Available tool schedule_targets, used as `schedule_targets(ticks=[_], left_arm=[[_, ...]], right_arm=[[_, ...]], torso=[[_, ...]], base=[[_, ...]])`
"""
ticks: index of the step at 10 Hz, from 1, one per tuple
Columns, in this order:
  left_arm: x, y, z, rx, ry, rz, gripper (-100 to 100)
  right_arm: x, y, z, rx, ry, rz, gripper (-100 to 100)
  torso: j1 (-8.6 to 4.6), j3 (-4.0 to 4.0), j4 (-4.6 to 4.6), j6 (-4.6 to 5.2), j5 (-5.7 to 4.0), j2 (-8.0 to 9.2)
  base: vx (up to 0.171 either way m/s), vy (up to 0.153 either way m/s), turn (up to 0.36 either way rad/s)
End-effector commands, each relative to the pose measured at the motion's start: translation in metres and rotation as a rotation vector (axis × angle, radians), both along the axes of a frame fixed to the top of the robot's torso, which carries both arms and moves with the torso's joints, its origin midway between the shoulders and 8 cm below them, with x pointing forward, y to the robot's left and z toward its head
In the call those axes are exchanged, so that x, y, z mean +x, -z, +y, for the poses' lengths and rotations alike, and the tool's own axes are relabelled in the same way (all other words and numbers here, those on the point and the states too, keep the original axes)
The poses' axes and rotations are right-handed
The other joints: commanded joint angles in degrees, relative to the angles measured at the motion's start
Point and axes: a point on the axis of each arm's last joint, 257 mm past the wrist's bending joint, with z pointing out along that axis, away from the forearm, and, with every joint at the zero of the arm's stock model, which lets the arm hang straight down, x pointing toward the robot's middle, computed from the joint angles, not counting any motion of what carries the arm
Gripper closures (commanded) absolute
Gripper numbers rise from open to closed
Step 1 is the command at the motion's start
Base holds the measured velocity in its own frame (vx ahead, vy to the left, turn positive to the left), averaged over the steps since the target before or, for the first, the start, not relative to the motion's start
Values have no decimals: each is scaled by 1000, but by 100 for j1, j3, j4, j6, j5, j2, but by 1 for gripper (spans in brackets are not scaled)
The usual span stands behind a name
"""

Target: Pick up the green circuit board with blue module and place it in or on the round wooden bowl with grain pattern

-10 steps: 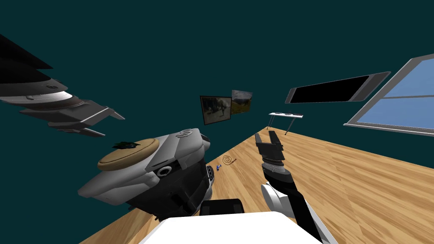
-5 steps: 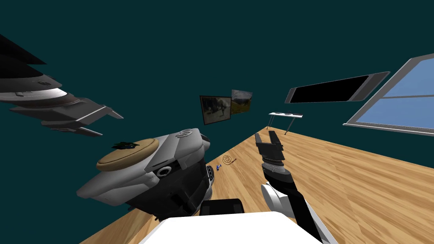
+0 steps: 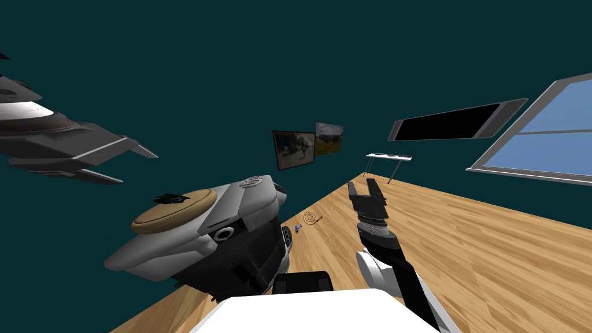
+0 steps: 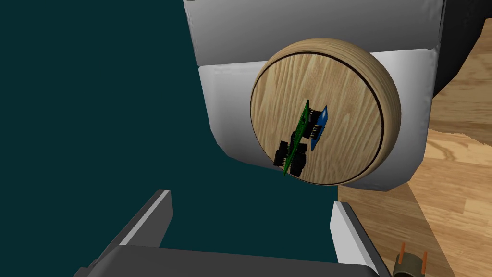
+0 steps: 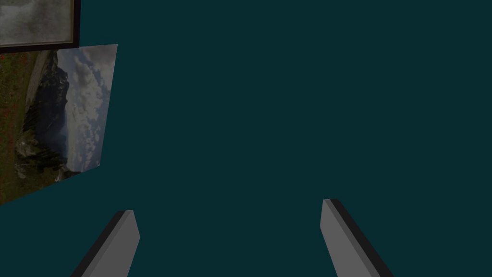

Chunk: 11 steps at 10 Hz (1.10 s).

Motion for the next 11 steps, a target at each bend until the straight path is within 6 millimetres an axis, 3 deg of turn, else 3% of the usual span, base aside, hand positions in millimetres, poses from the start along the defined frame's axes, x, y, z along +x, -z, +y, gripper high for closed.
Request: schedule_targets(ticks=[1,6,7,11], left_arm=[[0,3,1,-1,-4,11,-100],[0,3,1,-1,-4,11,-100],[-15,-10,-9,0,-7,9,-100],[-22,-16,-16,-3,-5,9,-100]], right_arm=[[0,0,0,0,0,0,0],[0,0,0,0,0,0,0],[0,0,0,0,0,0,0],[0,0,0,0,0,0,0]], torso=[[0,0,0,0,0,0],[6,1,1,1,1,3],[2,0,0,-1,1,0],[2,2,1,1,0,4]], base=[[4,-5,14],[-1,2,-5],[0,0,0],[-2,3,-8]])
